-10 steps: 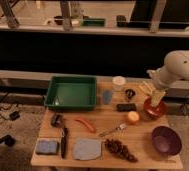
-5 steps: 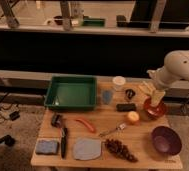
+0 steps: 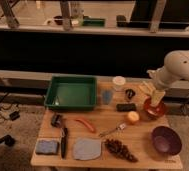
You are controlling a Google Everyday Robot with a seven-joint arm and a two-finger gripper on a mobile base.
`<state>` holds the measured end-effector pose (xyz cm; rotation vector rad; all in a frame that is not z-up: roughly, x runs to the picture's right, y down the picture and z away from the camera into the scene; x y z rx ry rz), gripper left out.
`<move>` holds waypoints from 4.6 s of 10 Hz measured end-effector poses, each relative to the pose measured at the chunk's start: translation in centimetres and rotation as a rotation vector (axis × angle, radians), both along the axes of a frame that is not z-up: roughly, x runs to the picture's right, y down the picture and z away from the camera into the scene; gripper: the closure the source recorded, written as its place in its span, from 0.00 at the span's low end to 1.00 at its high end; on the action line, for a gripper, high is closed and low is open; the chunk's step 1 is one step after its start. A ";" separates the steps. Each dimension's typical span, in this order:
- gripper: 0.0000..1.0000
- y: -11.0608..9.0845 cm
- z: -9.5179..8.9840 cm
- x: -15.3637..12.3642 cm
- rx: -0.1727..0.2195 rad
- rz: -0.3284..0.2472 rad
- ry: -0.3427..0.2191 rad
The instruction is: Place towel in paper cup
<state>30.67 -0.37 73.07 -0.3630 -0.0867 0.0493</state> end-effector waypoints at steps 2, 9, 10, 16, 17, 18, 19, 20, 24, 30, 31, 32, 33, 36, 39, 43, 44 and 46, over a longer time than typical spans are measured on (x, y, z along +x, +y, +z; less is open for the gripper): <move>0.00 0.0 0.0 0.0 0.000 0.000 0.000; 0.00 1.2 -0.9 -2.6 -0.011 0.013 -0.033; 0.00 1.5 -1.3 -4.1 -0.015 0.010 -0.055; 0.00 8.1 -5.6 -10.2 -0.127 -0.071 -0.205; 0.00 9.5 -6.3 -11.3 -0.149 -0.095 -0.235; 0.00 10.9 -7.0 -12.3 -0.170 -0.118 -0.267; 0.00 12.2 -7.6 -13.4 -0.184 -0.138 -0.299; 0.00 13.2 -8.0 -14.5 -0.196 -0.160 -0.333; 0.00 15.1 -8.5 -17.8 -0.152 -0.224 -0.431; 0.00 15.6 -8.5 -19.7 -0.144 -0.237 -0.452; 0.00 15.6 -8.6 -19.6 -0.144 -0.235 -0.451; 0.00 15.7 -8.5 -19.6 -0.145 -0.233 -0.452; 0.00 16.2 -8.5 -19.8 -0.153 -0.242 -0.460; 0.00 19.9 -10.0 -23.8 -0.181 -0.295 -0.517; 0.00 23.3 -11.1 -28.4 -0.196 -0.359 -0.595; 0.00 26.0 -10.0 -33.4 -0.198 -0.435 -0.660; 0.00 26.7 -9.2 -34.4 -0.206 -0.451 -0.673; 0.00 27.6 -7.9 -35.0 -0.229 -0.461 -0.681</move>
